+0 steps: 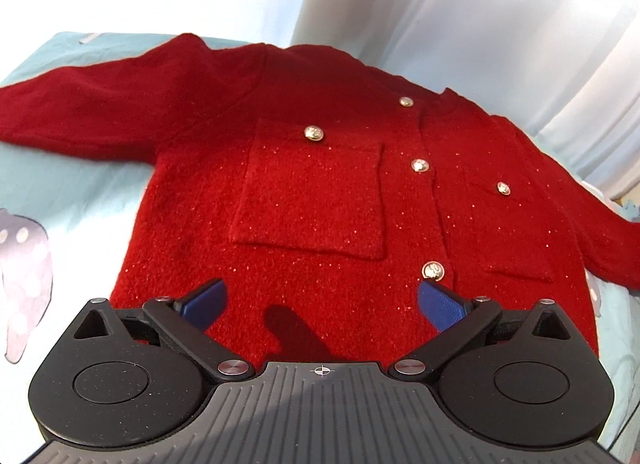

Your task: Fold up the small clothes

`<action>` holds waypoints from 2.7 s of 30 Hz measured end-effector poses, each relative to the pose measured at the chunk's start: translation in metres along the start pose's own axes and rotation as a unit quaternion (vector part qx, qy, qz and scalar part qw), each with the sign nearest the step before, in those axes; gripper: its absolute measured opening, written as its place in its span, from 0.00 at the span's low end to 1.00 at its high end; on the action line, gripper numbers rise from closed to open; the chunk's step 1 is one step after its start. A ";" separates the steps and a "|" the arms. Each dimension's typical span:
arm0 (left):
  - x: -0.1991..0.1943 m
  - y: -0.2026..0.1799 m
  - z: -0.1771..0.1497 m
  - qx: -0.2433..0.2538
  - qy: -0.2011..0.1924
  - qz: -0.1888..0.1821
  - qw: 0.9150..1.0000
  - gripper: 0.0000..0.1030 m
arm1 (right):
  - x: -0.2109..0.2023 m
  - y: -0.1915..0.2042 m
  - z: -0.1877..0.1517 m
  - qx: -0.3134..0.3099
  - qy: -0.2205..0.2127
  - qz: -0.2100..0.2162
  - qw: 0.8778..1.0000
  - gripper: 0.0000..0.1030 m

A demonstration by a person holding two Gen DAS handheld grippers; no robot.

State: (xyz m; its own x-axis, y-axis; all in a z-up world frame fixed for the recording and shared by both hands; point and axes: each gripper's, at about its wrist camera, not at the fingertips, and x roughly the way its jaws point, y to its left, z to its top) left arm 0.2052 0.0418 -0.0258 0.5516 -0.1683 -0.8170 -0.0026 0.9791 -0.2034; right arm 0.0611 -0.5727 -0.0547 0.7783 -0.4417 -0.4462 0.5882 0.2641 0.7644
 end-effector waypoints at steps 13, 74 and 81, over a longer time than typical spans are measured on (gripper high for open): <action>0.007 -0.030 0.062 0.008 -0.044 -0.198 0.979 1.00 | -0.074 0.205 -0.189 -0.439 0.046 0.236 0.866 0.10; 0.090 0.079 0.140 -0.020 -0.032 -0.104 0.994 0.12 | -0.026 0.166 -0.265 -0.453 0.175 0.084 0.870 0.36; 0.099 0.091 0.134 -0.030 -0.018 -0.109 0.993 0.12 | 0.007 0.170 -0.269 -0.430 0.209 0.081 0.875 0.40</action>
State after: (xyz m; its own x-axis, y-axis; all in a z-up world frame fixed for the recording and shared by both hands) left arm 0.3714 0.1292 -0.0525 0.5746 -0.3706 -0.7297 0.0715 0.9109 -0.4064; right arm 0.2258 -0.3004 -0.0526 0.7731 -0.0341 -0.6333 0.2708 0.9207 0.2811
